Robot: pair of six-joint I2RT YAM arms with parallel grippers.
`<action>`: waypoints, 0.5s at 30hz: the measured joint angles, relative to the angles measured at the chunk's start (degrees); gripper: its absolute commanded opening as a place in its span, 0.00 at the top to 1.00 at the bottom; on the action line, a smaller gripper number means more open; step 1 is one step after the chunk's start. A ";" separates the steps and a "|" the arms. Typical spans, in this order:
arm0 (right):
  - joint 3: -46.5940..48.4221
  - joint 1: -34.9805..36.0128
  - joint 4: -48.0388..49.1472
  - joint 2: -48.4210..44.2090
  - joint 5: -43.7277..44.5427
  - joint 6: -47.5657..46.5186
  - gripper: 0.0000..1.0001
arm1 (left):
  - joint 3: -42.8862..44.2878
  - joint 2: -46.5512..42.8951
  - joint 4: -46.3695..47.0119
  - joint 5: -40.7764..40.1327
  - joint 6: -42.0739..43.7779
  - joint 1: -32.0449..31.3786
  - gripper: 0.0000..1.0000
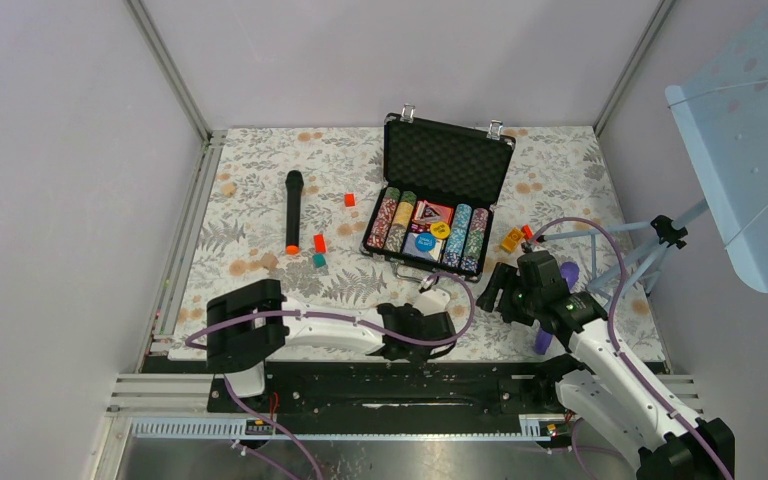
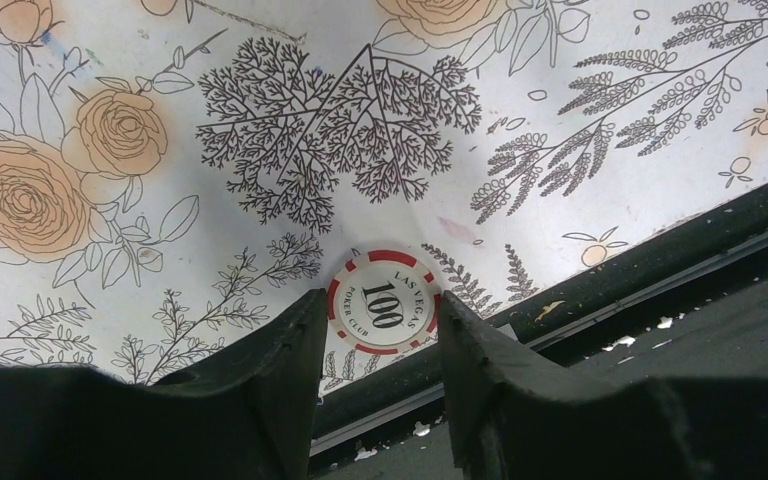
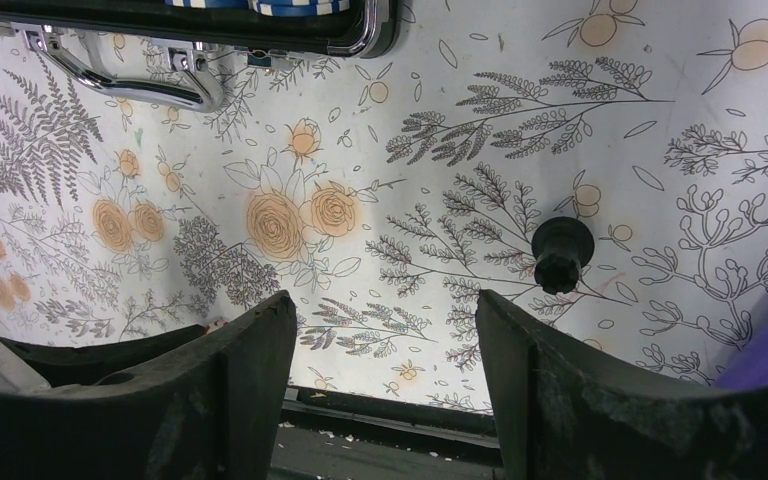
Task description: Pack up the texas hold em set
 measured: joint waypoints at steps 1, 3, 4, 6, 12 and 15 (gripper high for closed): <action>0.02 0.00 0.07 0.02 -0.07 -0.04 0.27 | 0.00 0.02 0.02 0.00 0.00 0.04 0.60; 0.02 0.00 0.31 0.11 -0.20 -0.09 0.27 | 0.02 0.02 0.07 0.00 0.07 0.07 0.62; 0.02 0.00 0.37 0.11 -0.24 -0.09 0.27 | 0.02 0.02 0.07 -0.04 0.11 0.04 0.62; 0.02 0.00 0.37 0.17 -0.24 -0.09 0.27 | 0.02 0.02 0.07 -0.04 0.15 0.04 0.62; 0.02 0.00 0.50 0.35 -0.33 -0.11 0.27 | 0.04 0.00 0.02 -0.35 0.13 0.04 0.62; 0.02 -0.02 1.01 0.61 -1.40 -0.33 0.27 | 0.15 -0.04 -0.04 -0.35 0.22 0.15 0.62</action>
